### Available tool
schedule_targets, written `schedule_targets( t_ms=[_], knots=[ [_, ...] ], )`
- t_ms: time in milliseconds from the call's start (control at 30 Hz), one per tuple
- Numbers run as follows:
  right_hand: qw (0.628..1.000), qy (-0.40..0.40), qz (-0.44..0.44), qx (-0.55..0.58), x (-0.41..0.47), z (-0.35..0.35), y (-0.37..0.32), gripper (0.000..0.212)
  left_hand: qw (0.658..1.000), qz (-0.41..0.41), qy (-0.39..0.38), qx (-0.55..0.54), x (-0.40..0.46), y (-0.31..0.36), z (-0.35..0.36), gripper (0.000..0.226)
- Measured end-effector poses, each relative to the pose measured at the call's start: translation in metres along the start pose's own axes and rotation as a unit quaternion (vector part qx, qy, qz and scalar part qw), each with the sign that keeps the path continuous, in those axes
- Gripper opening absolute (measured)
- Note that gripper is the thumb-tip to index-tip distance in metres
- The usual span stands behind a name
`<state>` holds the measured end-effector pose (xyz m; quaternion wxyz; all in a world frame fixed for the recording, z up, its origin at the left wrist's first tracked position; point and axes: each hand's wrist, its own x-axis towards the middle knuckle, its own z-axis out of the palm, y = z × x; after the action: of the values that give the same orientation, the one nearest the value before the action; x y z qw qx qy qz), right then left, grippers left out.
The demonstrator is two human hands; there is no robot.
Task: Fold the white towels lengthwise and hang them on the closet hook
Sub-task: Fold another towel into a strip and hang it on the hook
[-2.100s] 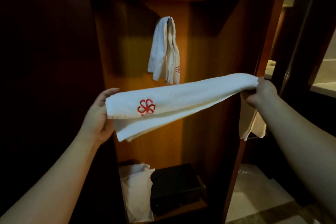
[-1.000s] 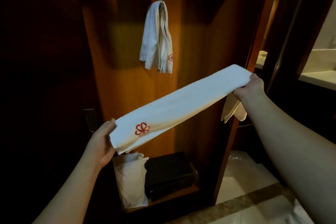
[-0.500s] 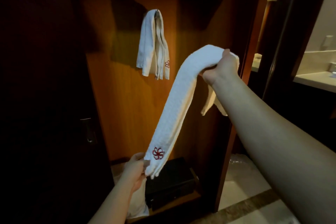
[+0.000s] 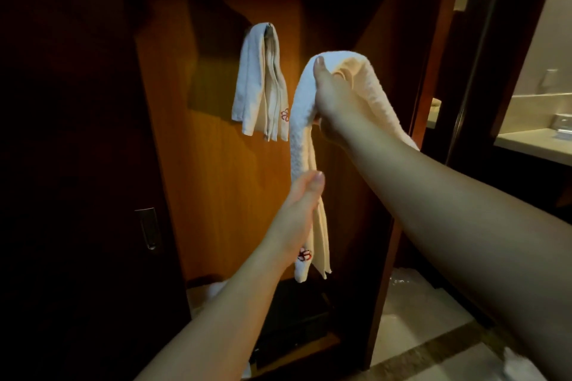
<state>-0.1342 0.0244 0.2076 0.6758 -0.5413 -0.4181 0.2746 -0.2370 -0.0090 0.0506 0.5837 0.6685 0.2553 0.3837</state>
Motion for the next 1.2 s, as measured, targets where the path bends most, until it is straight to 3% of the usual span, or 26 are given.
schedule_targets(
  t_ms=[100, 200, 267, 300, 367, 400, 433, 500, 633, 700, 800, 900, 1100, 1200],
  knots=[
    [1.0, -0.016, -0.016, 0.01, 0.003, 0.006, -0.017, 0.074, 1.0, -0.005, -0.012, 0.028, 0.014, 0.007, 0.019, 0.098],
    [0.998, -0.025, -0.034, 0.056, 0.003, 0.008, -0.037, 0.068, 0.995, 0.012, 0.03, 0.091, 0.029, 0.012, 0.019, 0.099],
    [0.995, -0.015, -0.037, 0.097, 0.004, 0.006, -0.047, 0.066, 0.991, -0.018, 0.076, 0.11, 0.036, 0.023, 0.011, 0.117],
    [0.993, -0.008, -0.045, 0.105, 0.005, 0.004, -0.049, 0.066, 0.992, -0.029, 0.107, 0.066, 0.038, 0.029, 0.005, 0.137],
    [0.993, 0.012, -0.073, 0.092, 0.011, -0.002, -0.049, 0.066, 0.982, -0.001, 0.148, -0.119, 0.044, 0.037, -0.01, 0.177],
    [0.993, 0.028, -0.085, 0.078, 0.014, -0.007, -0.048, 0.067, 0.963, 0.023, 0.15, -0.225, 0.048, 0.039, -0.015, 0.181],
    [0.993, 0.044, -0.092, 0.062, 0.016, -0.013, -0.045, 0.068, 0.939, 0.043, 0.144, -0.309, 0.051, 0.042, -0.017, 0.173],
    [0.993, 0.071, -0.091, 0.006, 0.019, -0.025, -0.038, 0.074, 0.914, 0.058, 0.142, -0.375, 0.048, 0.056, -0.021, 0.127],
    [0.974, 0.116, -0.088, -0.174, 0.022, -0.047, -0.016, 0.086, 0.851, 0.066, 0.255, -0.454, 0.064, 0.077, -0.047, 0.045],
    [0.971, 0.119, -0.112, -0.175, 0.029, -0.052, -0.006, 0.073, 0.856, 0.068, 0.286, -0.424, 0.067, 0.094, -0.063, 0.023],
    [0.969, 0.117, -0.117, -0.184, 0.037, -0.057, -0.002, 0.063, 0.905, 0.081, 0.279, -0.309, 0.074, 0.115, -0.081, 0.011],
    [0.966, 0.114, -0.117, -0.198, 0.051, -0.059, -0.003, 0.062, 0.927, 0.094, 0.279, -0.233, 0.078, 0.132, -0.094, 0.006],
    [0.968, 0.109, -0.12, -0.194, 0.104, -0.05, -0.008, 0.062, 0.893, 0.116, 0.314, -0.3, 0.114, 0.157, -0.124, 0.009],
    [0.971, 0.103, -0.13, -0.173, 0.144, -0.041, -0.011, 0.062, 0.914, 0.133, 0.309, -0.226, 0.146, 0.165, -0.137, 0.015]
  ],
)
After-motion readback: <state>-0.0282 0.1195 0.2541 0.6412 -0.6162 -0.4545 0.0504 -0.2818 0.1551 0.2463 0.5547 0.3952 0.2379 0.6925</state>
